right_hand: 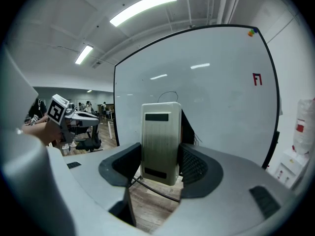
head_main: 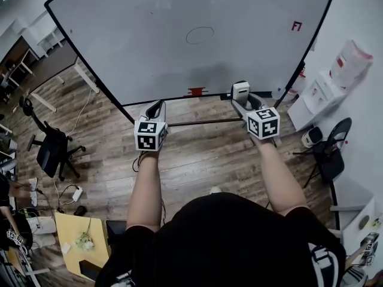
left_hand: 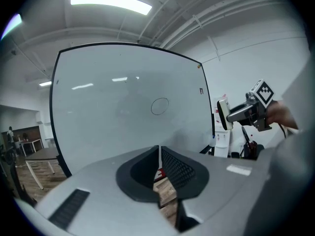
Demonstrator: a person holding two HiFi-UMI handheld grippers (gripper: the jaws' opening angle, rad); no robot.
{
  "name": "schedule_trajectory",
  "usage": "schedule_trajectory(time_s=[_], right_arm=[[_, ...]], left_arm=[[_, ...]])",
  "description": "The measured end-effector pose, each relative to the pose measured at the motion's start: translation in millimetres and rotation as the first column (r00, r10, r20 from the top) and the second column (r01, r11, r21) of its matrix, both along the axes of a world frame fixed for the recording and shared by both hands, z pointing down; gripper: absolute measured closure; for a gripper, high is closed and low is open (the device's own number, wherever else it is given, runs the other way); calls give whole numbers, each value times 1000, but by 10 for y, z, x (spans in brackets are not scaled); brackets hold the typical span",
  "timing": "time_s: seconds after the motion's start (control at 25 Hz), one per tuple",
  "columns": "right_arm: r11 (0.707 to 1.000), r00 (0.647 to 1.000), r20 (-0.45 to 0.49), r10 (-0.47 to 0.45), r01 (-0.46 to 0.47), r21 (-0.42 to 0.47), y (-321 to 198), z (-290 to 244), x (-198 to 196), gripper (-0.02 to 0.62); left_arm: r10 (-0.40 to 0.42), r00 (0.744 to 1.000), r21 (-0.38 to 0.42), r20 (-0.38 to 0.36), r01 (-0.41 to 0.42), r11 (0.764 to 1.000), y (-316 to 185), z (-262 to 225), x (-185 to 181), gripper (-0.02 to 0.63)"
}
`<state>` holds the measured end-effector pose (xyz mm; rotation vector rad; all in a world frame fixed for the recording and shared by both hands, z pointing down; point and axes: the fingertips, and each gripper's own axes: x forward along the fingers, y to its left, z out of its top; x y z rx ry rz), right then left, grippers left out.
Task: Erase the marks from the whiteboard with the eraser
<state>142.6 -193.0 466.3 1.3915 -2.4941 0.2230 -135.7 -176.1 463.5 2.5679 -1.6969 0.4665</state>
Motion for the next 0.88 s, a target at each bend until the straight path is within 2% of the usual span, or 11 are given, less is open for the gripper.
schedule_trajectory(time_s=[0.28, 0.52, 0.88], right_arm=[[999, 998, 49, -37, 36, 20, -323, -29, 96, 360], [998, 997, 43, -62, 61, 23, -594, -1, 106, 360], [994, 993, 37, -112, 111, 23, -998, 2, 128, 360]], left_arm=[[-23, 1000, 6, -1, 23, 1000, -249, -67, 99, 594], [-51, 999, 2, -8, 51, 999, -469, -38, 110, 594], [-89, 996, 41, -23, 90, 995, -790, -90, 197, 594]])
